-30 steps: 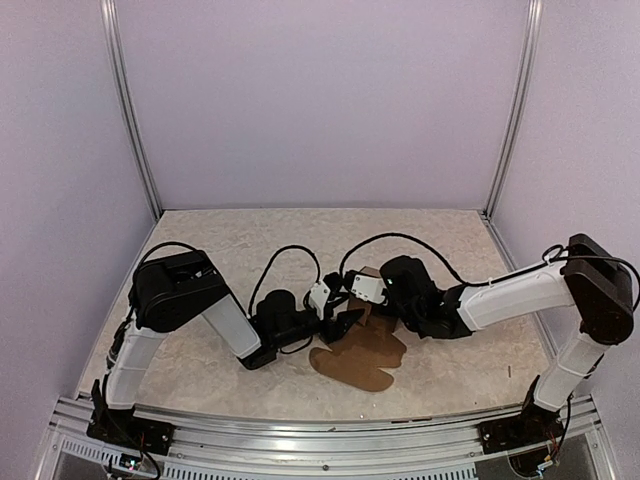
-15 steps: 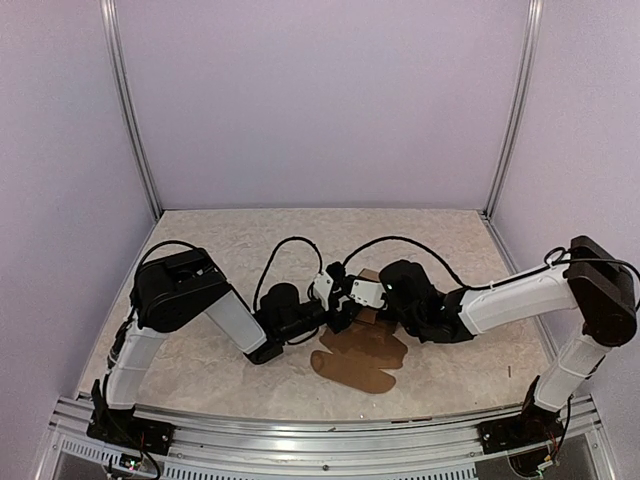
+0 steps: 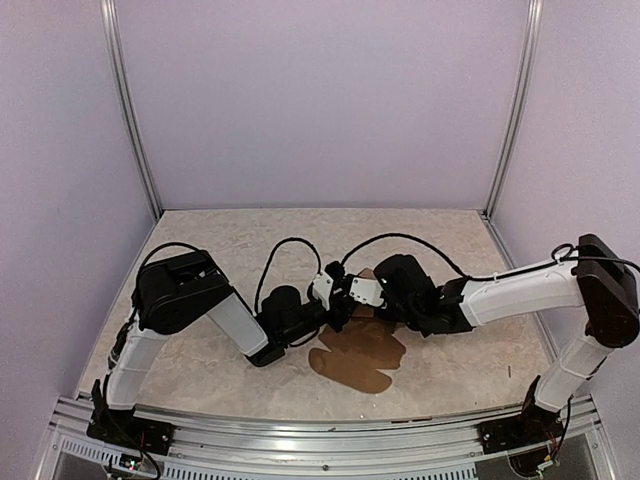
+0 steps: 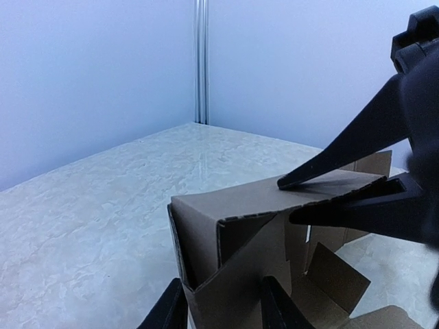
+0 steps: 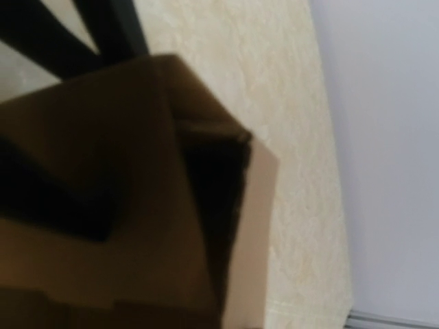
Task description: Fold the paper box
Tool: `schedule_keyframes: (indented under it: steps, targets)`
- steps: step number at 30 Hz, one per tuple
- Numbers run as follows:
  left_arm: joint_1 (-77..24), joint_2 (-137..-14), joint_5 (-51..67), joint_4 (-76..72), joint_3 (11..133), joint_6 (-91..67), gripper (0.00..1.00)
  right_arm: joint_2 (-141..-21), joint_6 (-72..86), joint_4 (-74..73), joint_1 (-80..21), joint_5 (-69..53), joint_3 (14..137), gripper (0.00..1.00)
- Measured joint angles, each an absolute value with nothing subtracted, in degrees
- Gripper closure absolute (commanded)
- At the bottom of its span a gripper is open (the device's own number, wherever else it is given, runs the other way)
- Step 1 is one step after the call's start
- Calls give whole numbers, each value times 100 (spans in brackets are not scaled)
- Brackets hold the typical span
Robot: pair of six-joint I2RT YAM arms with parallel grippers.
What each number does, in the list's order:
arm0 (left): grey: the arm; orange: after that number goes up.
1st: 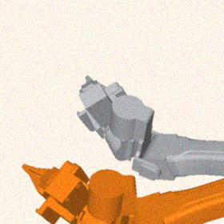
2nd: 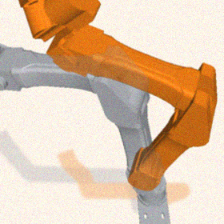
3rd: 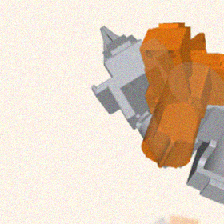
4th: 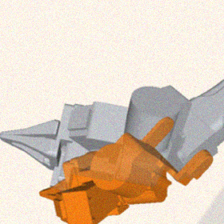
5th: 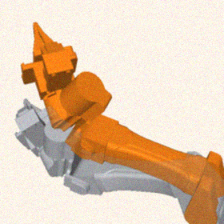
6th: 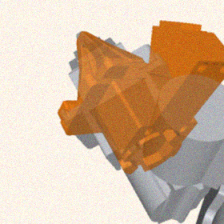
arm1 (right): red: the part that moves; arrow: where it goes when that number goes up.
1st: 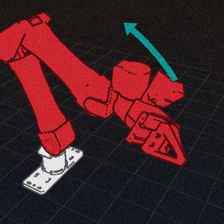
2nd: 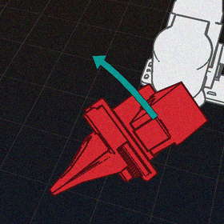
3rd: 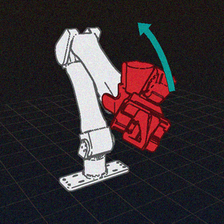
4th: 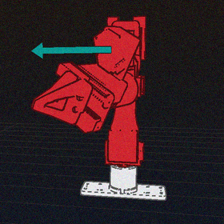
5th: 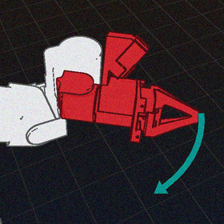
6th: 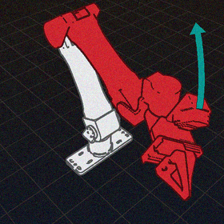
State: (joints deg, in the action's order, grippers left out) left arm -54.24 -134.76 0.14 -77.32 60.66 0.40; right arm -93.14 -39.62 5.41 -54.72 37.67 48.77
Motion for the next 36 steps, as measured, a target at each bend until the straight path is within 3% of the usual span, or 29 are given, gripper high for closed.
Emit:
schedule_keyframes:
  steps: [10, 21, 30, 36]
  targets:
    - [-5472, -13491, -202, -7767, 6066, 54, 67, -8969, -3752, -580, -5537, 3037, 5164, 58]
    - [-5474, -13491, -410, -7769, 6066, 97, 68, -8683, -3662, -2434, -5378, 1022, 6077, 53]
    - [-5474, -13491, -464, -7784, 6049, 180, 68, -8685, -3253, -3391, -3741, -904, 7345, 50]
    - [-5483, -13491, -475, -7787, 6049, 224, 68, -9605, -2738, -3573, -2919, -2043, 8200, 40]
